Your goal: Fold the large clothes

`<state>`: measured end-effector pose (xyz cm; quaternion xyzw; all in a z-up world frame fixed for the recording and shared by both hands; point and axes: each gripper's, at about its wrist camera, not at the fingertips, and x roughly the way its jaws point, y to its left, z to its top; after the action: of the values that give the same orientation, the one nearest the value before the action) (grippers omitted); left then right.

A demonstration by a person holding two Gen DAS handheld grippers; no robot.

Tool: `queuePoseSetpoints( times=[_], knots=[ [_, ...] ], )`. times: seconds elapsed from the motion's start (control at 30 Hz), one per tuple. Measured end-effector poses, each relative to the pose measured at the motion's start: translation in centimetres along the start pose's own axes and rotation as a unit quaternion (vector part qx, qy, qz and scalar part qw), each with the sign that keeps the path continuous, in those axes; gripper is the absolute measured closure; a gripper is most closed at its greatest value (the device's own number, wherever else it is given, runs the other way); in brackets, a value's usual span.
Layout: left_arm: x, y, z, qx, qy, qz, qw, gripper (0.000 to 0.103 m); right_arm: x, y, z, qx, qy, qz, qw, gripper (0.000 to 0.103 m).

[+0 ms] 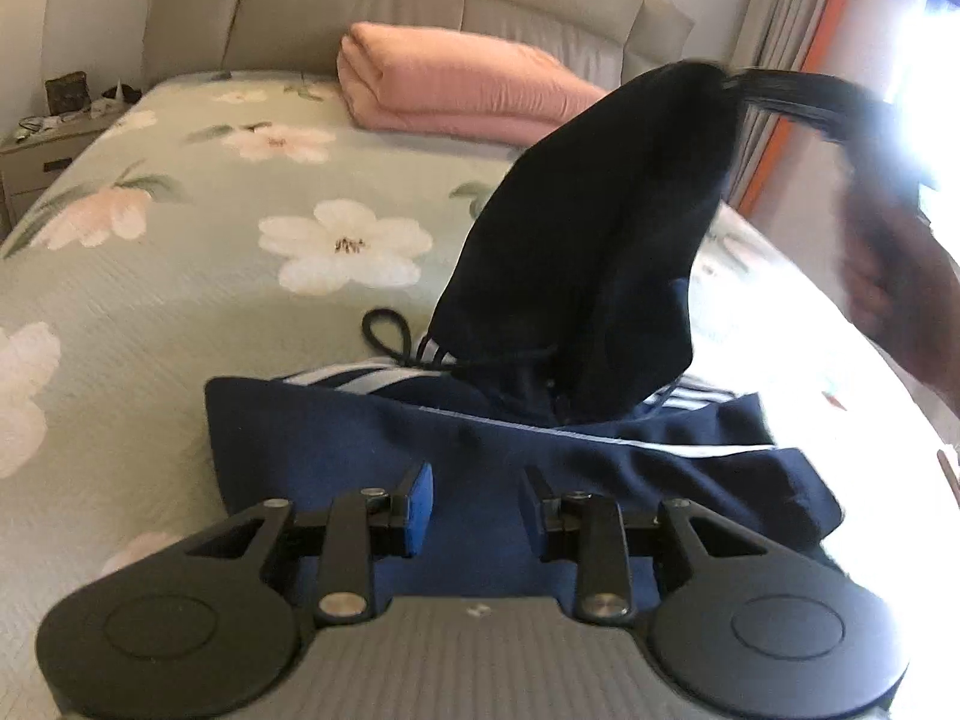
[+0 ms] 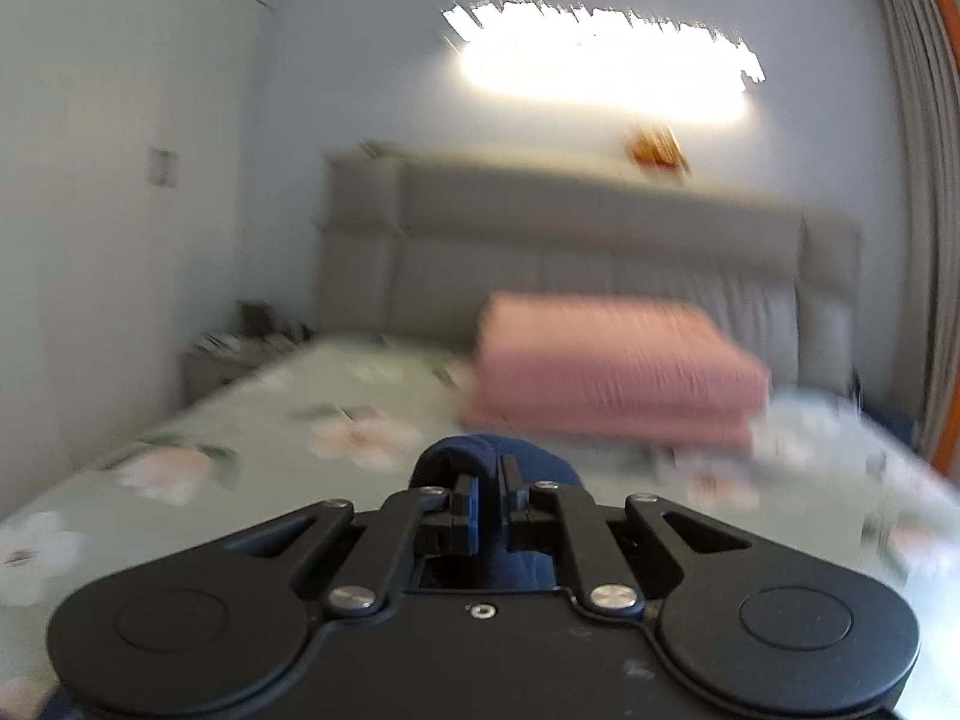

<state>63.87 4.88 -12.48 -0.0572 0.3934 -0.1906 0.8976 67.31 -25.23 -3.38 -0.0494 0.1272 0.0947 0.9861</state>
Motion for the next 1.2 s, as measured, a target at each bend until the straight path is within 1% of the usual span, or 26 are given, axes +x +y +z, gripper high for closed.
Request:
queuePoseSetpoints(
  times=[0.07,0.13,0.2,0.27,0.3,0.33,0.37,0.4,0.43,0.47,0.5,0.57,0.63,0.7,0.73,0.77,0.8,0.87,0.9,0.93,1.0,1.03,1.07,1.1,1.17,1.2],
  knots=[
    [-1.7,-0.4,0.1,-0.002,-0.009,0.000,1.0000,0.068,-5.4,2.1,1.5,-0.008,-0.022,0.035,0.999,0.094],
    [-3.6,-0.8,0.1,0.001,-0.019,0.009,0.9998,0.068,-10.3,4.0,2.3,-0.005,-0.025,0.076,0.997,0.094],
    [-5.7,-0.9,-0.1,-0.001,-0.030,0.020,0.9993,0.064,-14.7,5.9,2.0,-0.011,-0.015,0.104,0.994,0.094],
    [-7.7,-0.5,-0.7,-0.010,-0.037,0.030,0.9988,0.059,-19.1,8.0,0.1,-0.032,0.019,0.127,0.991,0.093],
    [-8.6,-0.2,-1.3,-0.015,-0.038,0.033,0.9986,0.055,-20.6,8.7,-1.1,-0.030,0.046,0.135,0.989,0.085],
    [-9.3,0.2,-1.8,-0.021,-0.034,0.035,0.9986,0.054,-22.4,9.8,-3.2,-0.040,0.091,0.148,0.984,0.057],
    [-9.7,0.7,-2.3,-0.026,-0.027,0.038,0.9986,0.053,-23.5,10.6,-4.9,-0.056,0.122,0.155,0.979,0.032],
    [-10.0,1.1,-3.0,-0.029,-0.017,0.043,0.9985,0.053,-24.9,11.4,-7.1,-0.073,0.155,0.154,0.973,0.013],
    [-10.2,1.4,-3.6,-0.028,-0.008,0.047,0.9985,0.053,-26.2,11.8,-9.2,-0.081,0.189,0.150,0.967,0.017],
    [-10.2,1.5,-4.2,-0.027,0.001,0.050,0.9984,0.053,-26.7,12.0,-10.5,-0.081,0.220,0.150,0.961,0.019],
    [-10.1,1.7,-4.7,-0.025,0.011,0.050,0.9984,0.053,-27.0,11.9,-12.0,-0.068,0.257,0.148,0.953,0.020],
    [-9.4,1.9,-5.4,-0.029,0.028,0.038,0.9984,0.053,-26.4,11.2,-13.0,-0.040,0.281,0.127,0.950,0.020],
    [-8.1,2.0,-5.6,-0.046,0.044,0.008,0.9979,0.053,-24.2,9.9,-13.3,0.021,0.296,0.099,0.950,0.020],
    [-6.5,2.1,-5.4,-0.070,0.059,-0.018,0.9957,0.054,-21.1,7.8,-13.7,0.112,0.312,0.073,0.941,0.020],
    [-5.9,2.1,-5.2,-0.079,0.062,-0.028,0.9945,0.054,-19.5,6.7,-13.9,0.166,0.320,0.068,0.930,0.020],
    [-5.4,2.2,-4.9,-0.089,0.064,-0.029,0.9936,0.054,-18.1,5.8,-14.3,0.216,0.326,0.065,0.918,0.020],
    [-5.0,2.2,-4.7,-0.095,0.062,-0.024,0.9932,0.054,-16.7,4.9,-14.7,0.273,0.331,0.061,0.901,0.020],
    [-4.5,2.4,-4.2,-0.102,0.064,-0.020,0.9926,0.053,-15.8,4.6,-15.1,0.334,0.337,0.068,0.878,0.019],
    [-3.9,2.6,-4.0,-0.102,0.077,-0.021,0.9916,0.053,-15.0,4.7,-15.1,0.357,0.339,0.077,0.867,0.019],
    [-3.3,2.7,-4.2,-0.106,0.091,-0.028,0.9898,0.053,-14.2,5.1,-14.9,0.374,0.344,0.076,0.858,0.017],
    [-1.8,3.3,-4.4,-0.126,0.121,-0.045,0.9835,0.053,-13.1,6.2,-14.2,0.392,0.359,0.075,0.844,0.017],
    [-1.2,3.5,-4.7,-0.140,0.129,-0.053,0.9802,0.053,-13.6,6.1,-14.4,0.393,0.364,0.073,0.841,0.017],
    [-0.6,3.8,-4.9,-0.152,0.139,-0.065,0.9763,0.053,-13.9,6.2,-14.2,0.388,0.370,0.065,0.842,0.016],
    [0.0,3.8,-5.2,-0.160,0.148,-0.074,0.9731,0.053,-13.5,6.6,-13.9,0.374,0.377,0.052,0.846,0.015],
    [1.0,4.0,-5.6,-0.172,0.161,-0.080,0.9685,0.055,-12.0,6.5,-14.2,0.360,0.389,0.023,0.848,0.014],
    [1.4,3.9,-5.9,-0.175,0.163,-0.080,0.9676,0.057,-11.4,6.4,-14.5,0.365,0.395,0.012,0.843,0.013]
  ],
)
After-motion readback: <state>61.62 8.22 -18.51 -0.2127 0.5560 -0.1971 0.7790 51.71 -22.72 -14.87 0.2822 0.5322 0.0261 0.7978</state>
